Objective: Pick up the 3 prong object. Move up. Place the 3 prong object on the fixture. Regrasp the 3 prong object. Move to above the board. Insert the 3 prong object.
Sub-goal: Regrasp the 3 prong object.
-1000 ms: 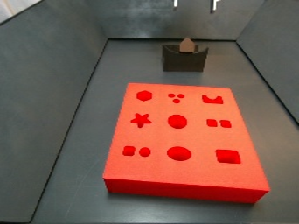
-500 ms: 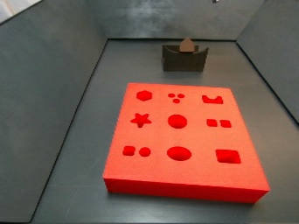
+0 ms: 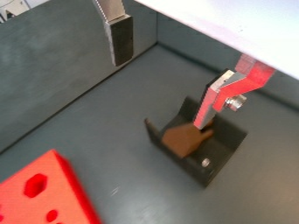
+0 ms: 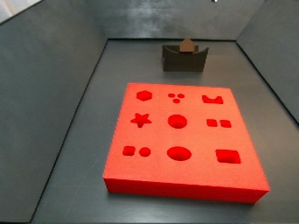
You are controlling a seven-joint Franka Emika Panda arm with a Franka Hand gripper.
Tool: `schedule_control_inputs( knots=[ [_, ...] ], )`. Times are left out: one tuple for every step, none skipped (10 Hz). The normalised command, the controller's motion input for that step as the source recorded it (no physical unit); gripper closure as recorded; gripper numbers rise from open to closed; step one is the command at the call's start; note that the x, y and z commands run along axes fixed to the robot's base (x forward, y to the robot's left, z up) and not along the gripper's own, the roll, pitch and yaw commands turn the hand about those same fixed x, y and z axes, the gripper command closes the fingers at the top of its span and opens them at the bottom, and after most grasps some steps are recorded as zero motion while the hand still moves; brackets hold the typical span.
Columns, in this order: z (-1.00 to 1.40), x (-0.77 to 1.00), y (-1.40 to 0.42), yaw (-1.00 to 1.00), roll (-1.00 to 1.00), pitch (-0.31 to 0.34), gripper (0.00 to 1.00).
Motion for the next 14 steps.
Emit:
schedule_control_inputs(
  knots=[
    [-0.01, -0.02, -0.02, 0.02, 1.0, -0.013, 0.0],
    [-0.01, -0.02, -0.02, 0.03, 1.0, -0.016, 0.0],
    [0.0, -0.01, -0.02, 0.03, 1.0, -0.015, 0.0],
    [0.01, -0.01, -0.02, 0.03, 1.0, -0.011, 0.0],
    [0.01, 0.0, -0.02, 0.03, 1.0, -0.005, 0.0],
    [0.0, 0.01, -0.02, 0.03, 1.0, -0.001, 0.0],
    [-0.01, 0.03, -0.02, 0.03, 1.0, 0.007, 0.0],
    [-0.02, 0.05, -0.03, 0.04, 1.0, 0.019, 0.0],
    [-0.01, 0.06, -0.03, 0.04, 1.0, 0.03, 0.0],
    [-0.01, 0.07, -0.03, 0.04, 1.0, 0.044, 0.0],
    [-0.02, 0.08, -0.03, 0.05, 1.0, 0.069, 0.0],
    [-0.02, 0.09, -0.04, 0.06, 1.0, 0.092, 0.0],
    [-0.02, 0.1, -0.04, 0.07, 1.0, 0.11, 0.0],
    [-0.02, 0.11, -0.04, 0.1, 1.0, 0.147, 0.0]
  ],
)
